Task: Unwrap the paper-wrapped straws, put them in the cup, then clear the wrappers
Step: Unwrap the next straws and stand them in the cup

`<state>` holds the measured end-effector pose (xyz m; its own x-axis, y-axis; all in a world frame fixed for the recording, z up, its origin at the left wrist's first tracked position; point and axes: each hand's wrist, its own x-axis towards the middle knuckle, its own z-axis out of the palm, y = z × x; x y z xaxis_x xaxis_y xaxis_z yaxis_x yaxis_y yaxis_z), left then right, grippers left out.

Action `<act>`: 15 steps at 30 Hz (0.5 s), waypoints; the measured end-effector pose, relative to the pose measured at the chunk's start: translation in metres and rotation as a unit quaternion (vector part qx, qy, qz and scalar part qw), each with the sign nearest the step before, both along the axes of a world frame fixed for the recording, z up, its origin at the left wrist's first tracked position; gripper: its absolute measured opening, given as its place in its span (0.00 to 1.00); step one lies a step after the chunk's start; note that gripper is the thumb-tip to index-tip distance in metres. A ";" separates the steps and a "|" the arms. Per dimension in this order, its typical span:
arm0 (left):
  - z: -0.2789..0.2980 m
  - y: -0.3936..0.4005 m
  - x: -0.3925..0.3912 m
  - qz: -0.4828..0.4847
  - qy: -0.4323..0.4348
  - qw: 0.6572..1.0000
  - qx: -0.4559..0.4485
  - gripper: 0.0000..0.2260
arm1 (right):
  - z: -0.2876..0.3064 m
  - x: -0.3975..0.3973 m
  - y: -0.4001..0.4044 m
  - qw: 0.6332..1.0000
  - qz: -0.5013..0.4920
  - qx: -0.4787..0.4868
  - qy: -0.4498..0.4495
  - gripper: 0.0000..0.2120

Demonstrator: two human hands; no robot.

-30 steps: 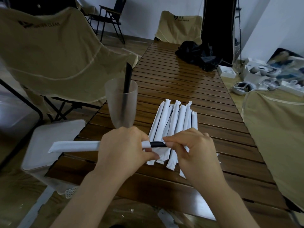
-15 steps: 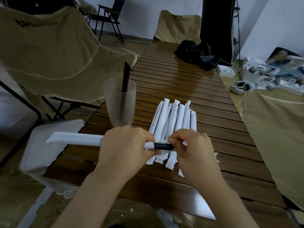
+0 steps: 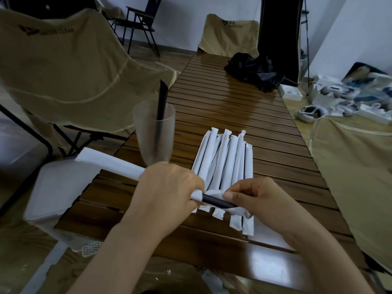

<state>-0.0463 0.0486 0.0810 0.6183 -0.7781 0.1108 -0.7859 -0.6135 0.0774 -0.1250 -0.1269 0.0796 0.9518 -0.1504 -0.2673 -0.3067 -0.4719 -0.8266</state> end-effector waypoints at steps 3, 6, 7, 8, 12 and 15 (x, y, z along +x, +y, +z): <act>-0.003 0.006 0.006 0.014 0.030 0.999 0.025 0.13 | 0.002 -0.002 -0.002 0.999 0.024 0.015 0.037 0.08; -0.002 0.008 0.005 0.004 0.010 1.000 0.019 0.13 | 0.002 -0.001 -0.001 0.998 0.026 0.012 0.049 0.07; 0.000 0.008 0.004 -0.005 -0.012 1.000 0.000 0.12 | 0.002 -0.001 -0.001 0.998 0.025 0.008 0.050 0.07; 0.001 0.007 0.002 -0.018 -0.032 0.999 -0.011 0.11 | 0.002 -0.001 -0.001 0.998 0.022 0.007 0.052 0.08; 0.002 0.009 0.001 -0.064 -0.094 0.993 -0.042 0.06 | 0.006 -0.001 -0.001 0.997 0.013 0.036 0.062 0.09; -0.003 0.009 0.004 -0.073 -0.076 0.992 -0.075 0.09 | 0.008 -0.002 -0.002 0.996 0.001 0.050 0.069 0.11</act>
<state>-0.0421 0.0576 0.0779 0.4678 -0.8258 0.3151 -0.8749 -0.4831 0.0328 -0.1274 -0.1290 0.0875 0.9054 -0.1135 -0.4090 -0.4192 -0.3897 -0.8200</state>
